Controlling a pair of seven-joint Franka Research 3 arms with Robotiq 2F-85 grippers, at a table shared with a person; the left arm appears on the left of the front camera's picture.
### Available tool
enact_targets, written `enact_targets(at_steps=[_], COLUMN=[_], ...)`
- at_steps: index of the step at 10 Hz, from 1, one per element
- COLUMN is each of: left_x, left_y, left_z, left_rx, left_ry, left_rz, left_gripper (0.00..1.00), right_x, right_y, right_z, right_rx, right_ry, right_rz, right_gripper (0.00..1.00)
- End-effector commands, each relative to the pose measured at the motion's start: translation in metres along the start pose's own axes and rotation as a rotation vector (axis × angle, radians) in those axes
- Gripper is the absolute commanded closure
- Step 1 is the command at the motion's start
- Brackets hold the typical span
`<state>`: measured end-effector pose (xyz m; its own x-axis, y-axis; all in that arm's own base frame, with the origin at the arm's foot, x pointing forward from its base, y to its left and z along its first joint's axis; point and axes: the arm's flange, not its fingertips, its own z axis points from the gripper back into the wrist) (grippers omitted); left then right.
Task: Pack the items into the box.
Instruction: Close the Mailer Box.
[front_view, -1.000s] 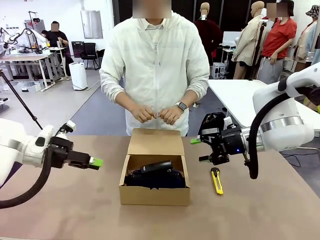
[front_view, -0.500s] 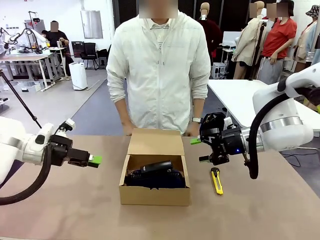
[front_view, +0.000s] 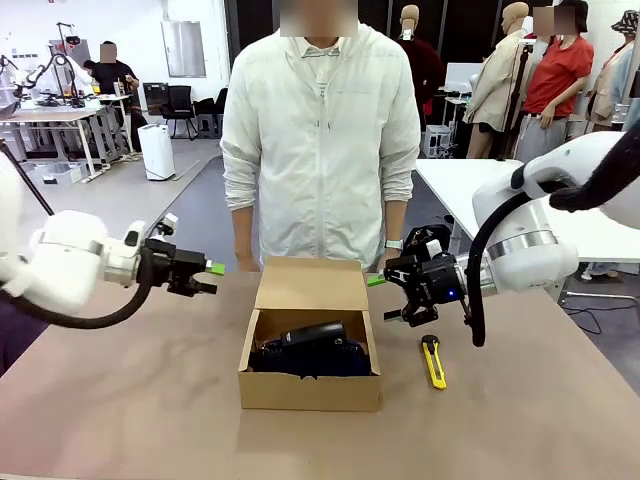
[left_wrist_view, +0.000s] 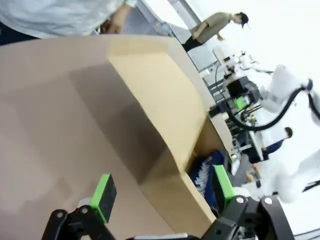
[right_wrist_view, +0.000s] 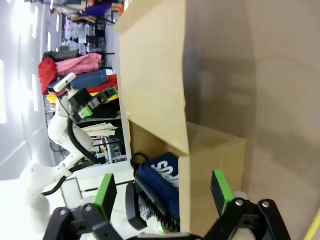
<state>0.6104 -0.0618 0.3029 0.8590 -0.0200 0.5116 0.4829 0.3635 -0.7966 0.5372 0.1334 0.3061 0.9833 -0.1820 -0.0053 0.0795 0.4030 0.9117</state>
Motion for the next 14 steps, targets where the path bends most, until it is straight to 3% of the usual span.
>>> enact_targets(at_steps=[1,4,6,9,13,14], left_x=[0.025,0.025,0.028,0.031,0.030,0.031], left_y=[0.019,0.035,0.037,0.032,0.028,0.027], left_z=[-0.033,-0.088,-0.107,-0.118,-0.116,-0.116], left_rx=[-0.064,-0.161,-0.188,-0.283,-0.322,-0.321], left_ry=[0.027,-0.029,-0.106,-0.104,-0.125,-0.129], left_rz=[0.097,0.195,0.131,0.039,-0.033,-0.031], left_gripper=[0.00,0.00,0.00,0.00,0.00,0.19], right_x=[0.023,0.050,0.060,0.080,0.090,0.087], right_y=[-0.003,-0.019,-0.023,-0.024,-0.025,-0.025], right_z=[-0.011,-0.037,-0.046,-0.055,-0.060,-0.059], right_rx=[0.008,0.020,0.114,0.247,0.293,0.312], right_ry=[-0.014,-0.021,-0.039,-0.049,-0.037,-0.040], right_rz=[-0.048,-0.076,-0.052,0.063,0.088,0.108], right_gripper=[0.00,0.00,0.00,0.00,0.00,0.18])
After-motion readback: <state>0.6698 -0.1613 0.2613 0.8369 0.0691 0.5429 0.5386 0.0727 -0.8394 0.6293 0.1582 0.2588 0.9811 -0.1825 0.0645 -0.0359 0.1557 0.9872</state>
